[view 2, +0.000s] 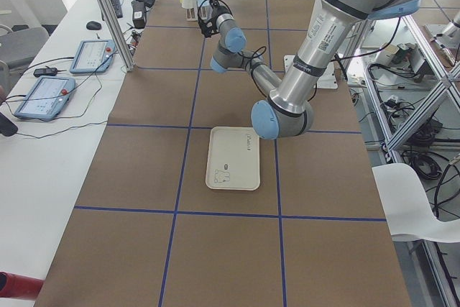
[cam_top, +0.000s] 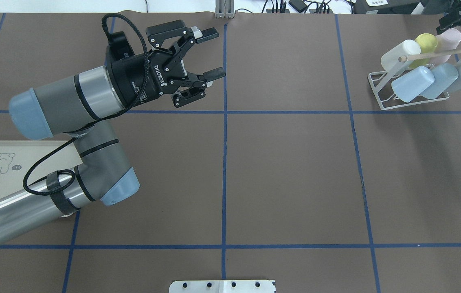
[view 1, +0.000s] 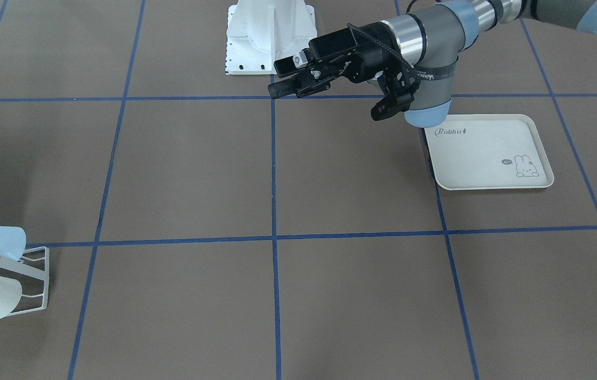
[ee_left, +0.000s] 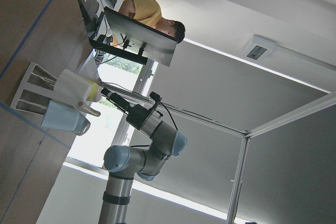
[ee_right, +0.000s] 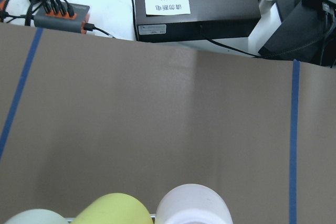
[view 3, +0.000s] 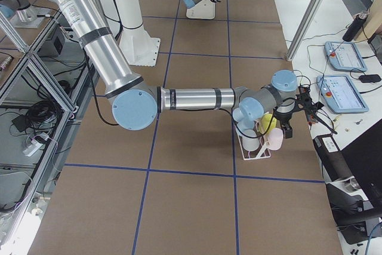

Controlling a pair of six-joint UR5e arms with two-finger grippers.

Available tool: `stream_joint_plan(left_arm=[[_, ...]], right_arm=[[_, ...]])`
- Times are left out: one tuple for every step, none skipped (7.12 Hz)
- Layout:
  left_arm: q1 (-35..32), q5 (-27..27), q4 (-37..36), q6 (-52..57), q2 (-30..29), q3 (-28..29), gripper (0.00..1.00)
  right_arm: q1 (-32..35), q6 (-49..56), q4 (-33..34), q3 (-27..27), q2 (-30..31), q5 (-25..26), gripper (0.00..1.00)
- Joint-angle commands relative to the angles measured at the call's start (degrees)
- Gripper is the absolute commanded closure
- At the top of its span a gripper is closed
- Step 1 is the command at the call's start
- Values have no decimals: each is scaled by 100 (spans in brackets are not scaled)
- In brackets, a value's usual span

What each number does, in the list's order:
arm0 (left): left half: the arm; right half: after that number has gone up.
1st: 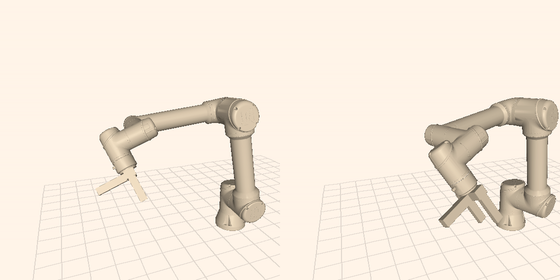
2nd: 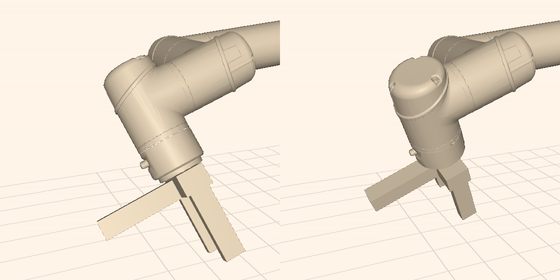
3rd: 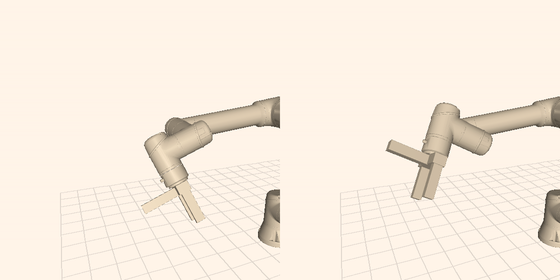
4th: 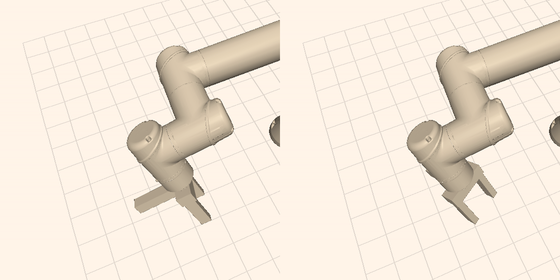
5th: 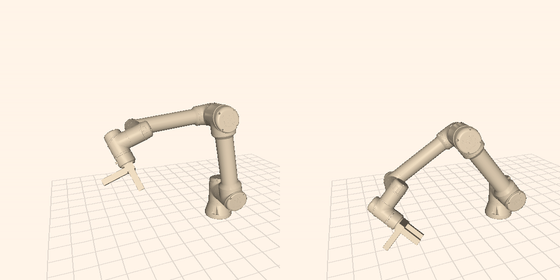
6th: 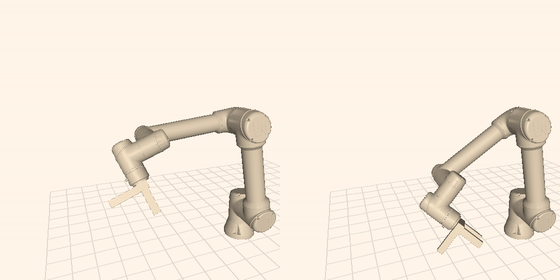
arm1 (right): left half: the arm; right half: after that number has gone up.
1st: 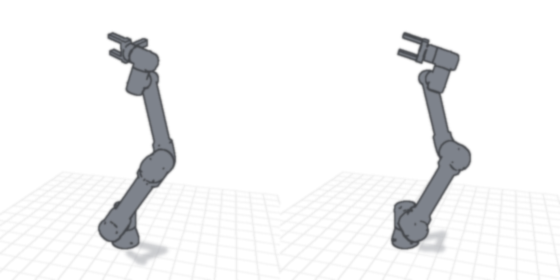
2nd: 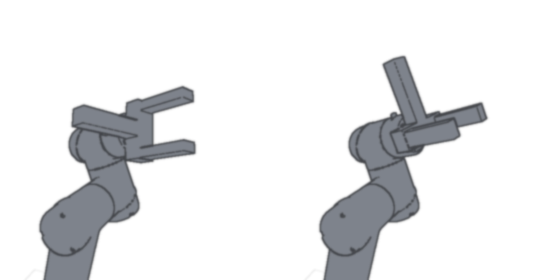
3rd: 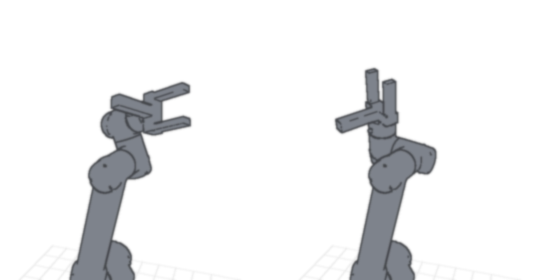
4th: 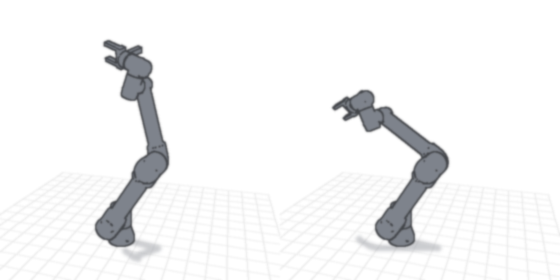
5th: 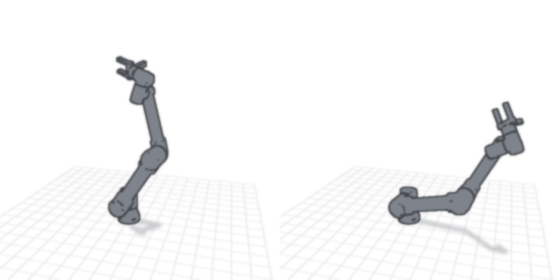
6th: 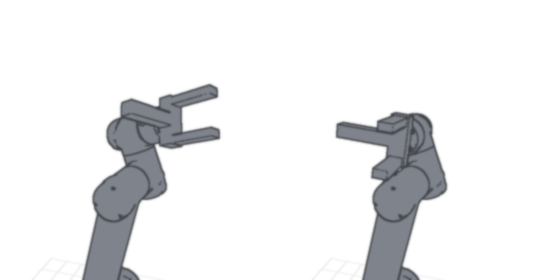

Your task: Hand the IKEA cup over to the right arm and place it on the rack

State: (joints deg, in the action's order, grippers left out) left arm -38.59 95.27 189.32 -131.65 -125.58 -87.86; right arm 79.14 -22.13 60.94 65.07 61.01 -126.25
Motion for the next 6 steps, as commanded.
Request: stream_joint_plan(left_arm=[[-612, 1067, -523, 1658, 479, -169, 20], [-849, 1282, -658, 2530, 970, -266, 20], [-1156, 1423, -790, 3017, 1436, -328, 21], [-1768, 1973, -1217, 3562, 1736, -320, 21], [-2357, 2526, -1735, 4498, 1965, -329, 20], [-2972, 2828, -2375, 5804, 2107, -233, 20]], right_arm=[[267, -2, 644, 679, 103, -250, 0], [339, 24, 760, 970, 373, -373, 0], [391, 51, 762, 1295, 742, -600, 0], [462, 77, 762, 1628, 1111, -724, 0], [506, 129, 744, 1997, 1628, -926, 0], [585, 330, 753, 2340, 2042, -1119, 0]])
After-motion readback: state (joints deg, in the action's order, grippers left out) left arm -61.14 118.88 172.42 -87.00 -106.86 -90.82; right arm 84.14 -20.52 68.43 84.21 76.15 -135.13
